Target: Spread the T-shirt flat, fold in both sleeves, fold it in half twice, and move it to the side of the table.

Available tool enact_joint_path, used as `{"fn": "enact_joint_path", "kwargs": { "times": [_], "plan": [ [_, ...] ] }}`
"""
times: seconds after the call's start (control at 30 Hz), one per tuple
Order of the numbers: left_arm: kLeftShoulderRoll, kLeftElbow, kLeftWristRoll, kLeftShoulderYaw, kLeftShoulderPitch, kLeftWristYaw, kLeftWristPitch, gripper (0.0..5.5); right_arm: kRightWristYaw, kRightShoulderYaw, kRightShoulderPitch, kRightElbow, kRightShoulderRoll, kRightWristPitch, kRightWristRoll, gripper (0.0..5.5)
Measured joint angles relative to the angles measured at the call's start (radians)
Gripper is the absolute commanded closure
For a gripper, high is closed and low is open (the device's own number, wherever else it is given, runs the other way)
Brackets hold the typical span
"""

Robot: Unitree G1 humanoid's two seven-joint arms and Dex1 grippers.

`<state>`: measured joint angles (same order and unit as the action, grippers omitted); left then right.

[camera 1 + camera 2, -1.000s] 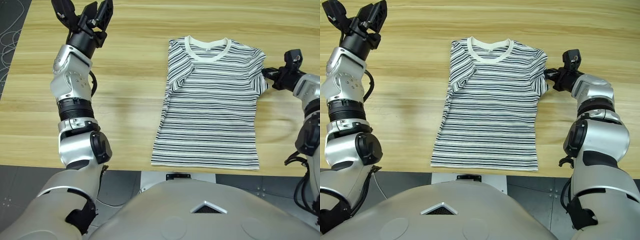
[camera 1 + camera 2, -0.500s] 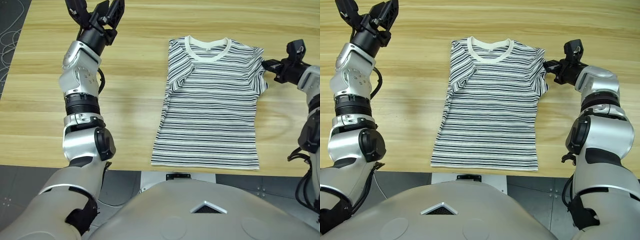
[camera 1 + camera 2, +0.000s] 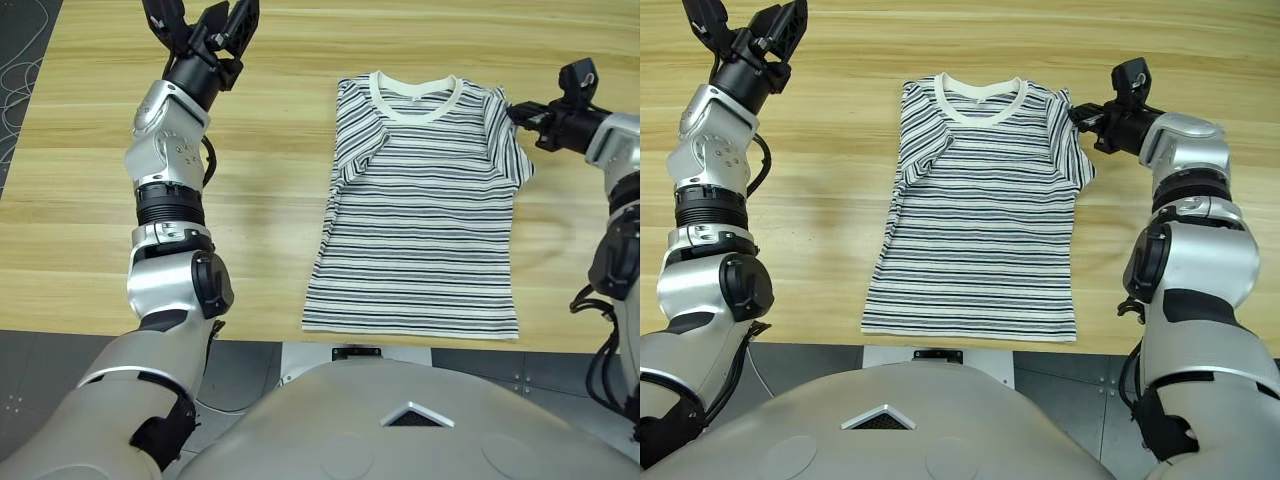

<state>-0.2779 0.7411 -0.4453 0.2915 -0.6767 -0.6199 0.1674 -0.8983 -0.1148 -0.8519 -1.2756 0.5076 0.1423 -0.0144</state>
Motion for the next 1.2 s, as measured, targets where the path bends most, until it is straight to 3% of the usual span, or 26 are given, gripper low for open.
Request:
{"fn": "enact_joint_path", "kwargs": {
  "times": [0.53, 1.2],
  "plan": [
    [0.001, 0.027, 0.000, 0.001, -0.001, 0.000, -0.015, 2.36, 0.025, 0.055, 0.001, -0.012, -0.133, -0.008, 0.024, 5.37],
    [-0.009, 0.081, 0.000, 0.016, -0.007, -0.012, -0.020, 2.36, -0.017, -0.009, -0.010, -0.013, -0.257, 0.017, -0.043, 1.91]
  ]
}}
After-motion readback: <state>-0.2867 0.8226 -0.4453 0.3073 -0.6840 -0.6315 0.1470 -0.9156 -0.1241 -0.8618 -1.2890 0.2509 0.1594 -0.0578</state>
